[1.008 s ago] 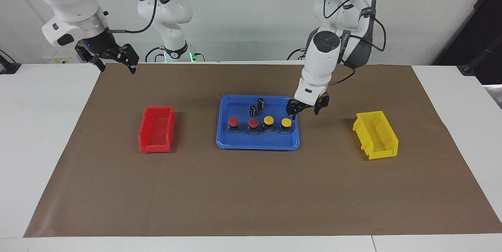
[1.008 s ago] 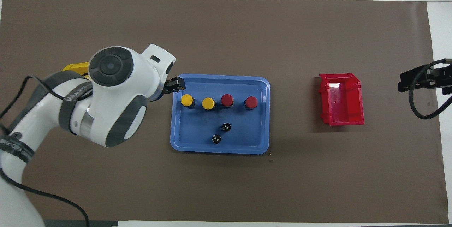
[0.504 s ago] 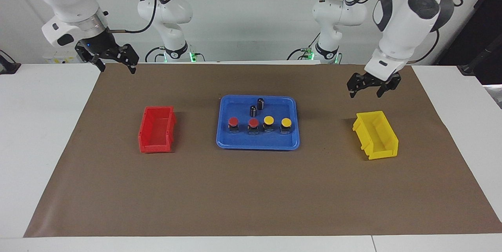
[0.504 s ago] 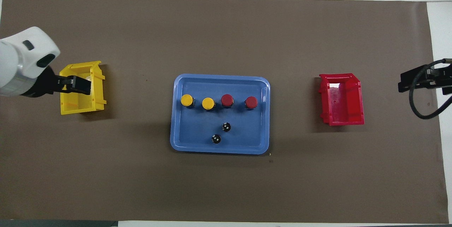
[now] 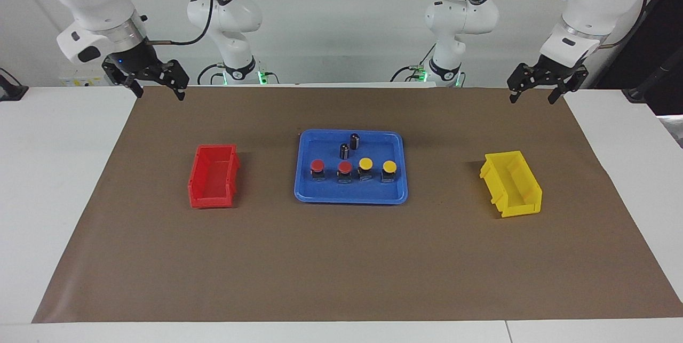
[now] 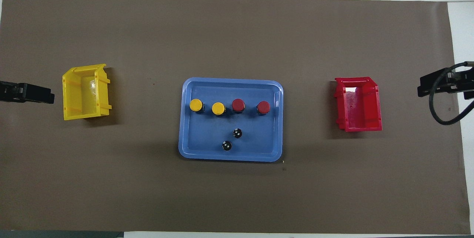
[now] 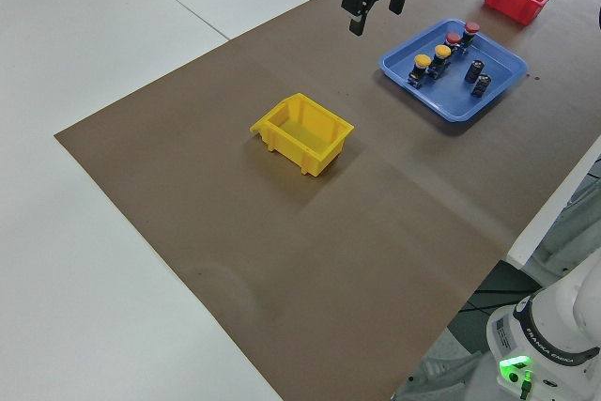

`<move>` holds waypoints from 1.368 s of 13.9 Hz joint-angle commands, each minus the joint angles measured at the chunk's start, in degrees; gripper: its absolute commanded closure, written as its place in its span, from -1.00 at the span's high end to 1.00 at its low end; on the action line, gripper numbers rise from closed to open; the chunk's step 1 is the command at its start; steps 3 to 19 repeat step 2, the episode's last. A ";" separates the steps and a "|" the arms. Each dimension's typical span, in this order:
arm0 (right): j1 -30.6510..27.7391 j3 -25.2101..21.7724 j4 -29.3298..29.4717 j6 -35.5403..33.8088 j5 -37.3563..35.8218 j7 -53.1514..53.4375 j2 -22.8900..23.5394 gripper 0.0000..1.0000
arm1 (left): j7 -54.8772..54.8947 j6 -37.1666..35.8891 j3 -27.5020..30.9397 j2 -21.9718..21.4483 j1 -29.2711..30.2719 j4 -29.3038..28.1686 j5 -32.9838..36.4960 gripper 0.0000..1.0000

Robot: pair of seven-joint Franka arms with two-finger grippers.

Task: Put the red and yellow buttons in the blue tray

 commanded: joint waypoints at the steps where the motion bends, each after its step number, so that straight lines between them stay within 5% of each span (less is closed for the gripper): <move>1: -1.10 0.42 -0.96 0.76 0.66 -1.46 -0.85 1.00 | 1.20 -1.83 -0.55 1.84 0.90 3.11 -0.69 1.00; 19: -1.10 0.42 -0.96 0.76 0.66 -1.46 -0.85 1.00 | 1.20 -1.48 -0.55 2.36 0.90 3.89 -0.69 1.00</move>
